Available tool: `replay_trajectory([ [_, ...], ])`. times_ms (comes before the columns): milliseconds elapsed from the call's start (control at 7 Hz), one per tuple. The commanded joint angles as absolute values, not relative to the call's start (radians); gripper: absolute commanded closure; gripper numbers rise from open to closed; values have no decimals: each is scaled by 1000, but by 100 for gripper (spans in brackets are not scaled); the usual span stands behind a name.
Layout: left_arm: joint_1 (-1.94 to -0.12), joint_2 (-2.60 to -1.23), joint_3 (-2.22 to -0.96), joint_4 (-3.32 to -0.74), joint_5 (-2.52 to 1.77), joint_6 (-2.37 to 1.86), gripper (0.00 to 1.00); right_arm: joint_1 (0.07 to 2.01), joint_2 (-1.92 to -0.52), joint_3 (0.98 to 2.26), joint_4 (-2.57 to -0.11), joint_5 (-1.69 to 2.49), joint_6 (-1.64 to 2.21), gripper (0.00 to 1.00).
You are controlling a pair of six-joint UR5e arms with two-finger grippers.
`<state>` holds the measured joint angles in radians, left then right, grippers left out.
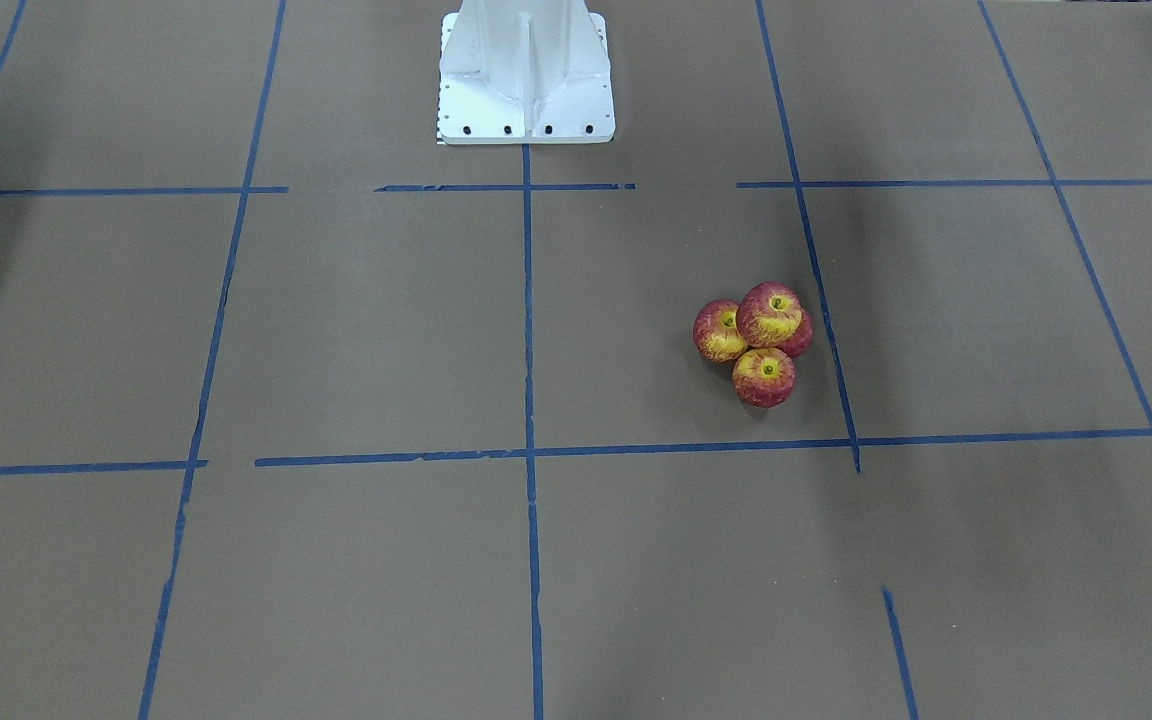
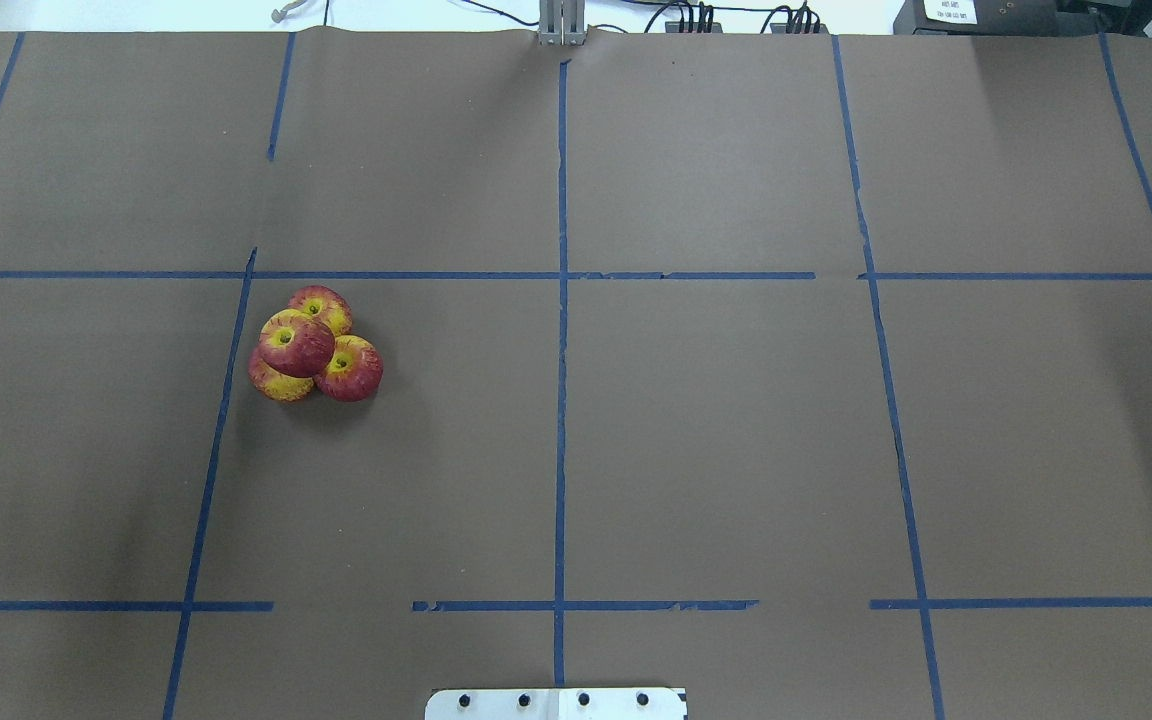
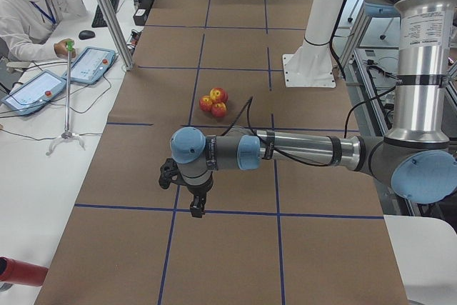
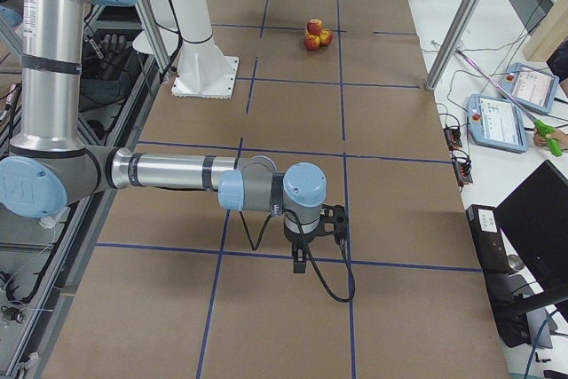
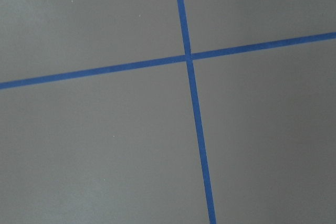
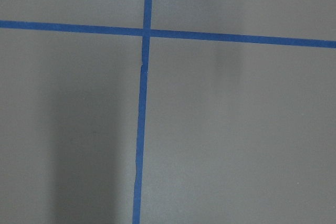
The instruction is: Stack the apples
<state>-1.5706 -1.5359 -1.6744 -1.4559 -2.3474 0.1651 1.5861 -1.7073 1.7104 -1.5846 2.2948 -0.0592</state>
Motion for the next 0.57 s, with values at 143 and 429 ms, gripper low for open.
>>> replay_trajectory([
  [143, -1569, -1531, -1669, -1448, -2347, 161, 0, 1586, -1707, 1710, -1585, 2295, -60, 0],
  [429, -1569, -1531, -1678, -1459, -2347, 166, 0, 1586, -1707, 1710, -1585, 2295, -60, 0],
])
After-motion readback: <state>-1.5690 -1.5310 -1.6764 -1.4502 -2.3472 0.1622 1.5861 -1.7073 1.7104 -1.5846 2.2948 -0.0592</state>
